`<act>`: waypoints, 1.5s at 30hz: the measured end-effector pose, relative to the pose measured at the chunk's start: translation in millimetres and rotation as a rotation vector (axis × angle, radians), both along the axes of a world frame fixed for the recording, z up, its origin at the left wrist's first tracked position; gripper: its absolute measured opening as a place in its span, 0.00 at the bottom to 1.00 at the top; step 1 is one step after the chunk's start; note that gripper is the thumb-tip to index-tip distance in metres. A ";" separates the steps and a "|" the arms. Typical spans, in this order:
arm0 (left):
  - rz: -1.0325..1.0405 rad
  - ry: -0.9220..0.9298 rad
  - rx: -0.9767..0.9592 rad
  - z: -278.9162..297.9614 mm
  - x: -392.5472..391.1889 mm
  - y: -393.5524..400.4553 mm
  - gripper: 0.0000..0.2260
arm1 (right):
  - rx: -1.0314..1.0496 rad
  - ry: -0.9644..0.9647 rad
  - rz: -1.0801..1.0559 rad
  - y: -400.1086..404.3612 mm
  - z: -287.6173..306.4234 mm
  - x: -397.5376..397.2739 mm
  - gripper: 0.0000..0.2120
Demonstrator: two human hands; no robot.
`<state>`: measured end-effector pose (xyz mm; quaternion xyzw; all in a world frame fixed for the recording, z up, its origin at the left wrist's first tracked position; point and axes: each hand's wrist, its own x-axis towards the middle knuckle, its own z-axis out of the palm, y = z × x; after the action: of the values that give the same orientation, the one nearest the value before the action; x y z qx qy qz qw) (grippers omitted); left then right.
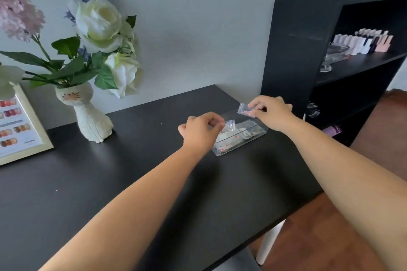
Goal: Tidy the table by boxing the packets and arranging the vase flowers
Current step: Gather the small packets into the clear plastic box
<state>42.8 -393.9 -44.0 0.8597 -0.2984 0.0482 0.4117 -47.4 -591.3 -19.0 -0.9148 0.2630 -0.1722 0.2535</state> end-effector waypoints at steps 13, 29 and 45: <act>0.012 0.111 -0.048 2.4 1.4 49.2 0.02 | -0.046 0.094 -0.095 -6.1 -16.3 4.0 0.18; -0.070 0.203 0.375 14.8 -47.9 328.1 0.17 | -0.139 -0.403 0.511 168.9 2.2 5.3 0.13; -0.038 0.195 0.375 -29.5 -100.5 361.7 0.11 | -0.232 0.417 0.937 310.9 -54.6 40.4 0.25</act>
<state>-57.7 -32.2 -73.5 0.9161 -0.2772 -0.0993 0.2721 -6.9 -280.4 -73.6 -0.9713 -0.1500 0.1174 0.1424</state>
